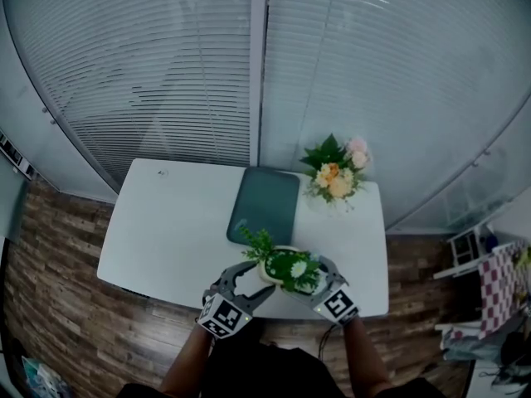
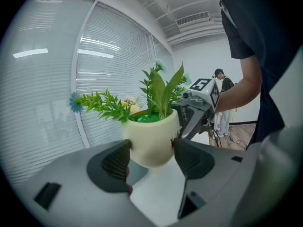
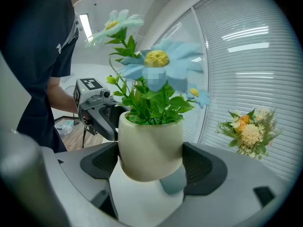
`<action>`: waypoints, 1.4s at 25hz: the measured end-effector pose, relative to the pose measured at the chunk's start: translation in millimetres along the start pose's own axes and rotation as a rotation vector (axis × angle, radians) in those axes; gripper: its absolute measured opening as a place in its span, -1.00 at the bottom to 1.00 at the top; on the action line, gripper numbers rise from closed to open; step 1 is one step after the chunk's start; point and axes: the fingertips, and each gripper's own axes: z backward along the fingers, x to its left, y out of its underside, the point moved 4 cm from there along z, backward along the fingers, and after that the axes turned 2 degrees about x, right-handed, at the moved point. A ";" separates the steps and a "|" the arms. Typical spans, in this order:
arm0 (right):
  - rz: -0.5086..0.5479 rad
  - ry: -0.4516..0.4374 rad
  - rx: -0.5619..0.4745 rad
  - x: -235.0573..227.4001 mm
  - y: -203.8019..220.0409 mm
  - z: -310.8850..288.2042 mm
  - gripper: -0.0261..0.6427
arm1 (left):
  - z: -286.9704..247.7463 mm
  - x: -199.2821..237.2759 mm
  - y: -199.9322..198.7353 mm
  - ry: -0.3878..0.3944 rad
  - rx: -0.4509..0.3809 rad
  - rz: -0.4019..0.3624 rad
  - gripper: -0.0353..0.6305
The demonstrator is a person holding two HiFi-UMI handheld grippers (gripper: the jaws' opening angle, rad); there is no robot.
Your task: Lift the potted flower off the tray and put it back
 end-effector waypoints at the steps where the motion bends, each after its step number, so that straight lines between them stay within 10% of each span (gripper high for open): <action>1: -0.005 -0.005 -0.002 -0.9 0.0 -1.4 0.27 | -0.4 1.1 1.0 0.003 0.003 0.004 -0.04; 35: -0.033 -0.006 0.075 -88.2 27.1 -97.6 0.27 | -78.4 103.5 51.8 0.042 0.066 0.046 -0.04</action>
